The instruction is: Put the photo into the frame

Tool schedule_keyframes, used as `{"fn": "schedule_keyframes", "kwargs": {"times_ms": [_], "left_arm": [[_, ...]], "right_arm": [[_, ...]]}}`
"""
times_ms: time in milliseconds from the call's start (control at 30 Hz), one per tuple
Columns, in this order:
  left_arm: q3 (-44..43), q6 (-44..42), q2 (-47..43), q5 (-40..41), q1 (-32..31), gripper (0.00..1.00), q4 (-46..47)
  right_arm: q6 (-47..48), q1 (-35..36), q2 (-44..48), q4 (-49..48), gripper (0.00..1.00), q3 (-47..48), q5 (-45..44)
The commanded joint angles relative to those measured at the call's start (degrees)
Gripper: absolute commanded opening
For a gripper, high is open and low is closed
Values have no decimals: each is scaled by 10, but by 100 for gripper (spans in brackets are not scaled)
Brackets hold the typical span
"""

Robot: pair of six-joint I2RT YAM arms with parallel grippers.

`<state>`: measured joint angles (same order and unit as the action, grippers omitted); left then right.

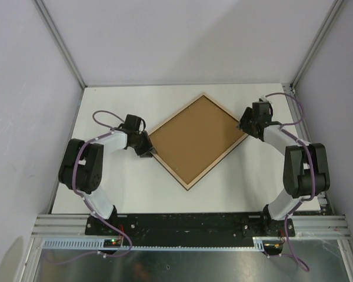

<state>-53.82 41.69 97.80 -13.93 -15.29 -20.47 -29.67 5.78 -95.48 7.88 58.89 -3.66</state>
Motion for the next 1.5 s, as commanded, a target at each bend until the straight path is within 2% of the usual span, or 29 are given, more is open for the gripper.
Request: {"fn": "schedule_keyframes", "kwargs": {"times_ms": [0,133,300,467,733,1067,1467], "left_arm": [[-39,-154,35,-75,13,0,3],[-78,-221,77,-92,15,0,-31],[-109,-298,92,-48,16,0,-72],[-117,-340,83,11,16,0,-87],[-141,-349,82,126,18,0,-91],[-208,-379,114,184,18,0,-91],[-215,-370,119,145,18,0,-85]], "right_arm": [[60,2,21,-1,64,13,-11],[84,7,10,5,67,15,-19],[91,17,7,13,68,14,-14],[86,36,19,28,70,14,-35],[88,60,12,42,72,13,-48],[91,56,22,46,76,-8,-39],[93,97,21,34,70,-53,-29]]}}
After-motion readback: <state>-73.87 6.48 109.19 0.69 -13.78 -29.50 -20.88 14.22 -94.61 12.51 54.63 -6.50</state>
